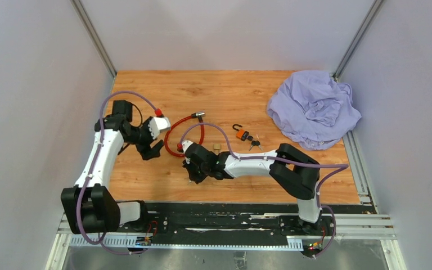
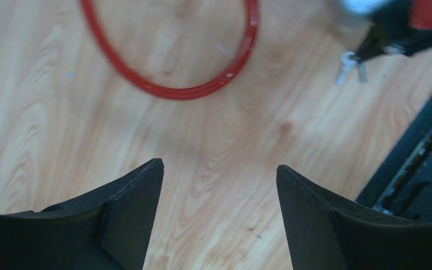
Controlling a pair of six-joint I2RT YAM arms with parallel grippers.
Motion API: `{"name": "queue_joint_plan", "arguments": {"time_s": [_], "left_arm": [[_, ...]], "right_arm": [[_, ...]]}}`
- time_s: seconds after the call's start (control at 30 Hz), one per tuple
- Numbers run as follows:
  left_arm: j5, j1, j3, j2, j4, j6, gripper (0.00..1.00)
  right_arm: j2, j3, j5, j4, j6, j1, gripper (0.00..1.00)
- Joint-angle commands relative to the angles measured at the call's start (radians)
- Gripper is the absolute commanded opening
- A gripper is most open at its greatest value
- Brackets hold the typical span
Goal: Unlock with the key
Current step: Pick up the key from the center of the board.
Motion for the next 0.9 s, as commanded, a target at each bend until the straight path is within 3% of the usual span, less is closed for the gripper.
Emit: {"name": "queue_joint_plan", "arguments": {"time_s": [0.0, 0.2, 0.4, 0.6, 0.87], "left_arm": [[-0.022, -0.092, -0.076, -0.06, -0.048, 0.087, 0.78], [0.041, -0.162, -0.15, -0.097, -0.049, 0.027, 0.76], [0.202, -0.183, -0.176, -0.233, -0.049, 0.033, 0.74], [0.272, -0.291, -0.198, -0.324, -0.044, 0.043, 0.71], [0.355, -0.325, -0.219, -0.393, 0.075, -0.129, 0.65]], "right_arm": [[-0.053, -0.064, -0.065, 0.078, 0.061, -0.03, 0.01], [-0.142, -0.149, -0.163, 0.187, 0.125, -0.084, 0.01], [-0.256, -0.141, -0.222, 0.173, 0.126, -0.095, 0.01], [-0.371, -0.116, -0.238, 0.128, 0.126, -0.094, 0.01], [-0.494, -0.093, -0.202, 0.107, 0.163, -0.09, 0.01]]}}
